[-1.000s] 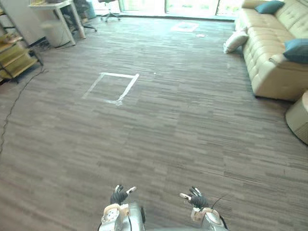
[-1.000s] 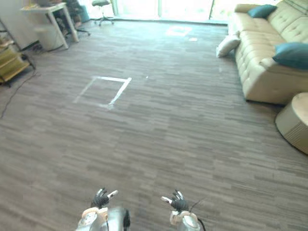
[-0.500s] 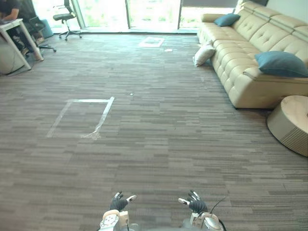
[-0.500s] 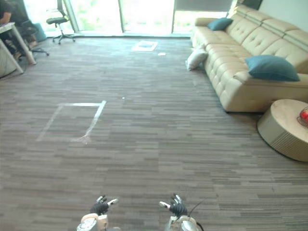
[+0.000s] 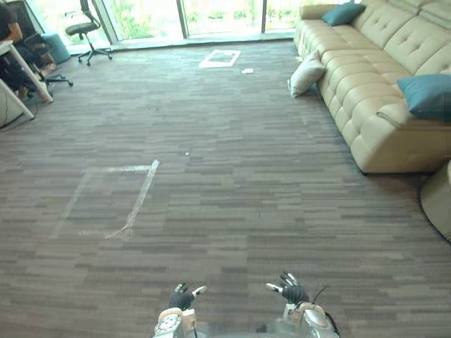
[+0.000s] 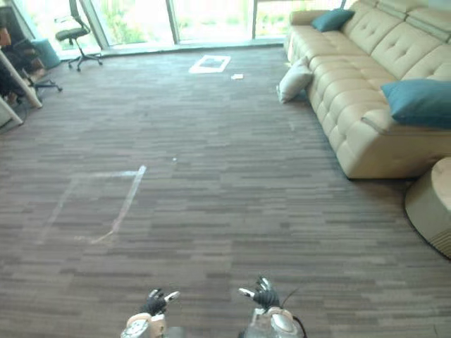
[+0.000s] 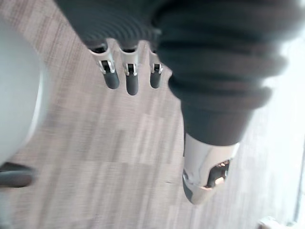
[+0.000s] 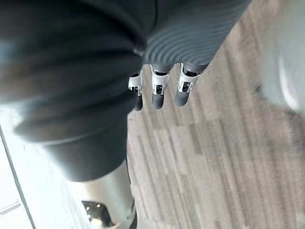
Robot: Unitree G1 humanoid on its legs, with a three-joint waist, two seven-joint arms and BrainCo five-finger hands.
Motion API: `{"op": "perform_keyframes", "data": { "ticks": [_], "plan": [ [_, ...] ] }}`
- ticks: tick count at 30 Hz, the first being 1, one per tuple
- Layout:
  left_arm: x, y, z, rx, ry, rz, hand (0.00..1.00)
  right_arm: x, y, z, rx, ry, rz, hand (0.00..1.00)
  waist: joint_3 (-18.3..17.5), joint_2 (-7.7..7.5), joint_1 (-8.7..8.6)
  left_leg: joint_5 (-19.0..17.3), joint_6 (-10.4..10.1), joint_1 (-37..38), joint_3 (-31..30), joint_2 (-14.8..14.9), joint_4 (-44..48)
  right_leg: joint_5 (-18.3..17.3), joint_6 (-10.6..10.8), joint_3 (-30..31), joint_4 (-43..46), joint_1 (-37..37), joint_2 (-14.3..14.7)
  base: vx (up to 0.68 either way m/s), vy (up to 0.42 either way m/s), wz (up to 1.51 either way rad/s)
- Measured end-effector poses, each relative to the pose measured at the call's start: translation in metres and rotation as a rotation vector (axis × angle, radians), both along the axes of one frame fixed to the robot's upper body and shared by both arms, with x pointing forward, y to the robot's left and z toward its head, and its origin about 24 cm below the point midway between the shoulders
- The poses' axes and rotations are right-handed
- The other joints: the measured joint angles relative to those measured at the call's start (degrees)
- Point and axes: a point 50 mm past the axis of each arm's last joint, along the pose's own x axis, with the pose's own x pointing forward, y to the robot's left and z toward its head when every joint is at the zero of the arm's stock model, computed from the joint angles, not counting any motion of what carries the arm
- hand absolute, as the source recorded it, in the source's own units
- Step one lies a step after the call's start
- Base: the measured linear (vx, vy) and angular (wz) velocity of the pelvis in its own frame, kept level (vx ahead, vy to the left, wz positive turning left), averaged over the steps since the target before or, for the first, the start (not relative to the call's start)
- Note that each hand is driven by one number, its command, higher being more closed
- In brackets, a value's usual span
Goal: Pick up cushions and gather them together orderly.
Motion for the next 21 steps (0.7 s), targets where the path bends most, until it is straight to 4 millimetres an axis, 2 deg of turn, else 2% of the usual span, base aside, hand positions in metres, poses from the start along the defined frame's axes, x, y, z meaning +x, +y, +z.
{"op": "perform_keyframes", "data": {
  "ticks": [1,3,4,5,6,7,8,9,10,11,12,13,14,15,16,17,18,19,20,21],
  "plan": [
    [0.002,0.0,0.001,0.002,-0.011,0.0,0.0,0.0,0.001,0.0,0.001,0.0,0.002,0.0,0.0,-0.03,0.62,-2.0,1.0,-2.7,2.2,0.2,-4.9,-0.7,1.0,1.2,-1.2,2.3,-0.6,0.37,0.063,-0.63],
    [0.004,0.002,0.003,0.008,-0.026,0.003,0.0,0.001,0.0,0.0,-0.005,0.001,-0.003,0.0,0.2,-0.38,0.72,-2.6,1.8,-5.5,5.6,0.1,-18.3,-1.9,2.6,2.7,-4.3,6.6,-2.3,0.58,0.15,-0.48],
    [0.005,0.002,0.004,0.011,-0.033,0.006,0.0,0.001,0.0,0.001,-0.009,-0.002,-0.007,0.0,0.2,-0.75,0.72,-1.3,1.8,-6.0,6.4,-1.0,-28.6,-2.9,3.6,3.3,-5.9,8.7,-3.5,0.57,0.2,-0.37],
    [0.004,0.003,0.004,0.015,-0.035,0.01,0.0,0.001,0.0,0.001,-0.012,-0.002,-0.007,0.0,-0.1,-0.87,0.77,1.1,1.0,-6.0,6.5,-2.0,-38.1,-4.2,4.1,4.1,-6.7,9.8,-4.1,0.58,0.26,-0.47],
    [0.004,0.004,0.005,0.024,-0.043,0.016,0.0,0.0,0.001,0.0,-0.013,0.004,0.0,0.0,-0.6,-1.53,1.19,7.5,1.2,-6.7,5.7,-2.8,-40.1,-5.9,4.4,5.6,-7.2,10.6,-5.1,0.78,0.372,-0.45],
    [0.003,0.011,0.005,0.047,-0.038,0.019,0.0,-0.002,0.005,-0.002,-0.003,0.018,0.0,0.0,-2.5,-3.6,0.94,7.9,3.1,-7.3,6.1,-5.7,-39.6,-5.3,3.5,7.6,-6.4,10.3,-7.4,0.66,0.315,-0.31],
    [0.003,0.012,0.005,0.051,-0.036,0.018,0.0,-0.003,0.007,-0.002,0.003,0.019,-0.001,0.0,-2.9,-4.32,0.66,7.0,4.2,-7.4,6.6,-6.2,-39.3,-4.4,2.9,8.7,-4.9,9.4,-8.2,0.82,0.403,-0.22],
    [0.004,0.014,0.005,0.056,-0.038,0.017,0.0,-0.008,0.01,-0.004,0.011,0.032,-0.007,0.0,-3.2,-5.48,1.03,5.7,5.5,-6.5,7.4,-7.3,-38.6,-2.2,6.4,11.1,0.7,7.1,-9.8,0.52,0.278,-0.16],
    [0.004,0.017,0.006,0.064,-0.038,0.014,0.0,-0.012,0.012,-0.005,0.017,0.044,-0.007,0.0,-3.1,-6.74,1.24,4.4,6.1,-4.2,8.5,-8.6,-38.8,-0.8,8.7,13.4,8.3,5.0,-10.6,0.76,0.399,-0.19],
    [0.004,0.02,0.005,0.073,-0.032,0.008,0.0,-0.015,0.011,-0.006,0.004,0.051,0.007,0.0,-2.7,-7.97,1.02,1.9,6.7,-0.3,9.1,-10.2,-39.6,4.4,13.5,16.5,23.4,-0.8,-10.9,0.59,0.282,-0.13],
    [0.005,0.021,0.006,0.078,-0.031,0.0,0.0,-0.018,0.011,-0.007,-0.003,0.057,0.019,0.0,-2.3,-8.32,0.82,0.6,6.7,2.3,9.3,-10.9,-40.2,9.0,15.8,17.7,32.2,-4.2,-10.8,0.67,0.294,-0.13],
    [0.003,0.018,0.003,0.075,-0.006,-0.016,0.0,-0.019,0.012,-0.007,-0.001,0.057,0.026,0.0,-1.7,-7.66,0.59,-1.1,6.6,6.3,9.2,-11.6,-41.0,10.4,16.0,17.5,43.5,-9.1,-10.2,0.52,0.205,-0.14],
    [0.001,0.015,0.001,0.071,0.007,-0.036,0.0,-0.016,0.011,-0.005,-0.006,0.041,0.029,0.0,-1.5,-7.4,0.43,-1.5,6.6,9.5,9.1,-11.7,-42.0,9.9,15.8,16.2,48.7,-12.1,-9.8,0.49,0.17,-0.16],
    [0.002,0.008,0.0,0.061,0.019,-0.071,0.0,-0.012,0.007,-0.002,-0.026,0.018,0.044,0.0,-1.3,-5.98,0.15,-2.1,6.6,15.5,8.4,-11.6,-46.1,7.6,13.5,12.3,52.3,-17.9,-8.8,0.38,0.118,-0.1],
    [0.001,0.005,-0.001,0.056,0.022,-0.077,0.0,-0.01,0.006,-0.001,-0.033,0.006,0.049,0.0,-1.3,-5.55,0.12,-2.3,6.6,17.4,8.2,-11.4,-47.9,6.5,12.6,10.7,52.1,-19.8,-8.4,0.46,0.13,0.02],
    [0.002,0.001,-0.001,0.048,0.021,-0.084,0.0,-0.007,0.005,0.002,-0.04,-0.017,0.054,0.0,-1.3,-5.33,-0.02,-2.4,6.6,20.4,7.7,-11.4,-50.9,4.3,11.1,7.5,49.4,-23.8,-8.1,0.59,0.086,0.24],
    [0.002,-0.003,-0.002,0.037,0.028,-0.086,0.0,-0.002,0.003,0.003,-0.046,-0.034,0.056,0.0,-1.0,-5.22,-0.48,-2.5,6.9,24.2,6.6,-11.3,-53.6,2.1,9.3,4.3,42.7,-27.0,-7.5,0.6,0.051,0.33],
    [0.002,-0.005,-0.002,0.033,0.034,-0.089,0.0,0.0,0.001,0.004,-0.051,-0.04,0.057,0.0,-0.9,-5.13,-0.74,-2.8,7.4,25.5,6.1,-11.1,-54.5,1.9,8.8,2.8,38.1,-28.0,-7.3,0.53,-0.008,0.44],
    [0.002,-0.007,-0.002,0.031,0.034,-0.096,0.0,0.002,-0.001,0.005,-0.057,-0.047,0.06,0.0,-0.8,-5.1,-1.22,-3.5,7.9,26.7,5.3,-10.8,-55.1,2.6,8.6,0.9,29.0,-28.8,-7.0,0.4,-0.066,0.61],
    [0.003,-0.008,-0.002,0.035,0.027,-0.111,0.0,0.006,0.0,0.007,-0.057,-0.056,0.062,0.0,-0.9,-5.08,-1.96,-5.1,7.0,27.7,4.7,-10.3,-55.7,5.9,8.3,-1.4,15.9,-28.2,-6.7,0.52,-0.118,0.8]
  ]
}}
